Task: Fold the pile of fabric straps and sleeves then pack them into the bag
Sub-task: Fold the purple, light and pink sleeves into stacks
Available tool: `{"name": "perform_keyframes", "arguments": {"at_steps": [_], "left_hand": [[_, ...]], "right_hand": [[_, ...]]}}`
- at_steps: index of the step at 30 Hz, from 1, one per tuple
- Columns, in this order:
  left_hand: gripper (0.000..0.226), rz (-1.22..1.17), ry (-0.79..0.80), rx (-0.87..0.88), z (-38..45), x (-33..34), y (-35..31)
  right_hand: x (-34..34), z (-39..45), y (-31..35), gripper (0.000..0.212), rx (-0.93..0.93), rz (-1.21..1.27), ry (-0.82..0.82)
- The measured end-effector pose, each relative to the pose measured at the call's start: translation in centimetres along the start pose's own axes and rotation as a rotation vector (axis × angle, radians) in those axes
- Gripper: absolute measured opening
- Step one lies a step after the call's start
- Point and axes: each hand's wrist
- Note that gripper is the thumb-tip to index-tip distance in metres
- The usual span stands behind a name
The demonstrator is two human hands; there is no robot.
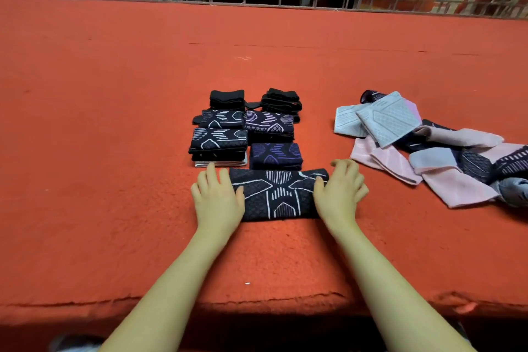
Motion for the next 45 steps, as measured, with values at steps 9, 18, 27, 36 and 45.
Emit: {"name": "perform_keyframes", "arguments": {"at_steps": [9,18,27,36,45], "left_hand": [[0.059,-0.014,0.361,0.236,-0.7,1.4,-3.2],[0.077,0.108,0.551,-0.041,-0.7,2.1,-3.7],[0.069,0.008,0.335,0.167,-1.8,2.3,-4.4],[0.055,0.020,0.544,0.254,-1.0,3.4,-6.9],[0.055,0.020,0.481,0.246,-1.2,3.3,-6.5]], "right_hand": [[1.5,-0.9,-2.6,0.067,-0.409,-0.435,0.458],[1.3,-1.6,-4.0,0.060,-0.125,-0.333,0.208],[1.6,-1.5,-4.6,0.044,-0.073,-0.287,0.166],[2.4,-1.6,-5.0,0.017,-0.221,-0.145,0.049],[1.9,-2.1,-4.7,0.033,-0.387,-0.189,-0.176]]}}
Point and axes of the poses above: each hand's wrist, its own z-axis towards the middle knuckle, its own x-axis out of the palm, y = z × x, and after that the axes turned 7 degrees about -z, right-handed
